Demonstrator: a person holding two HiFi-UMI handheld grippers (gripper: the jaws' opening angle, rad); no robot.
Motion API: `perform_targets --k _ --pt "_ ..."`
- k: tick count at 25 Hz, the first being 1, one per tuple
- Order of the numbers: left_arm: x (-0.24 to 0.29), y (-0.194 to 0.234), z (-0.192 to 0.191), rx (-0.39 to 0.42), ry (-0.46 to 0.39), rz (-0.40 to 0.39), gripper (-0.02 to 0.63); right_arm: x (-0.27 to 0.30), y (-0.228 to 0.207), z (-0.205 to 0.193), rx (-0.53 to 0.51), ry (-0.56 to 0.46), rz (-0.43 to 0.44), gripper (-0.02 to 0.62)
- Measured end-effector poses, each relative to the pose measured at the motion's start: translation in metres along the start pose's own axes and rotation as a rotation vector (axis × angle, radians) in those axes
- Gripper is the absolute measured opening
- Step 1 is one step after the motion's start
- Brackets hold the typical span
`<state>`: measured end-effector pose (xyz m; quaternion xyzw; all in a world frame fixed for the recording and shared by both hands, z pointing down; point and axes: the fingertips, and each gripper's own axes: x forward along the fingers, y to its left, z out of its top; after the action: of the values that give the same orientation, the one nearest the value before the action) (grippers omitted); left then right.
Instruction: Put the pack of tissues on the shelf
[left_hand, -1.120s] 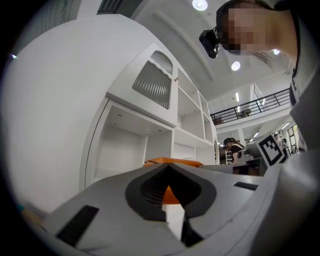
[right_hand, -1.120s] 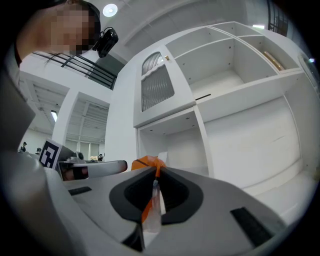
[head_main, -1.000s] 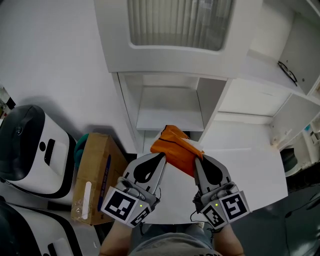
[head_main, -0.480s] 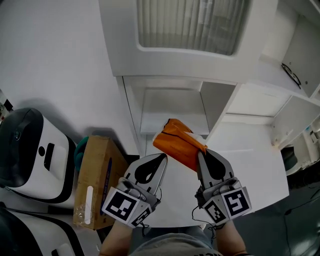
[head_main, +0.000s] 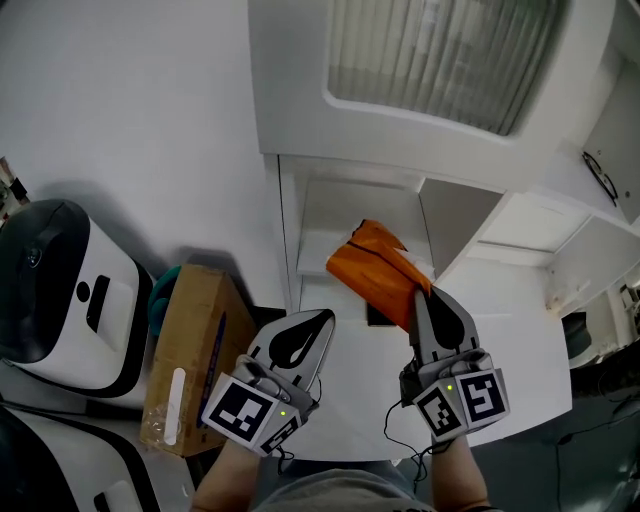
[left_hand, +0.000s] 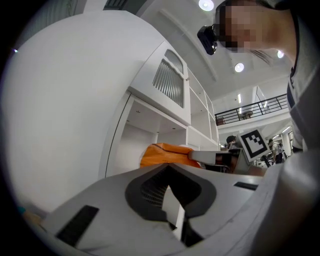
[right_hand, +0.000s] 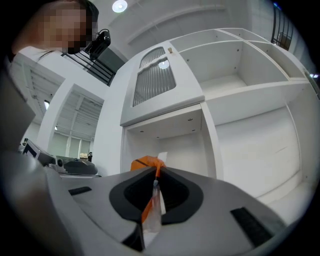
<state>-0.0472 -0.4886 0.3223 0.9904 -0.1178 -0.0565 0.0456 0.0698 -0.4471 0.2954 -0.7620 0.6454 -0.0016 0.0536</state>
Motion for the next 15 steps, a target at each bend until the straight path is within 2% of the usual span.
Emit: perform_targets --k 8,12,15 --pt "-0.013 0.022 -0.001 -0.004 0.006 0.057 0.04 0.053 -0.019 0.011 0.006 -0.034 -0.031 0.029" --pt "-0.017 0.029 -0.002 -0.009 0.008 0.077 0.04 0.075 -0.03 0.017 -0.024 -0.029 -0.052 0.138" --pt "-0.018 0.032 -0.001 -0.012 0.003 0.09 0.04 0.071 -0.031 0.021 -0.036 -0.046 -0.054 0.15"
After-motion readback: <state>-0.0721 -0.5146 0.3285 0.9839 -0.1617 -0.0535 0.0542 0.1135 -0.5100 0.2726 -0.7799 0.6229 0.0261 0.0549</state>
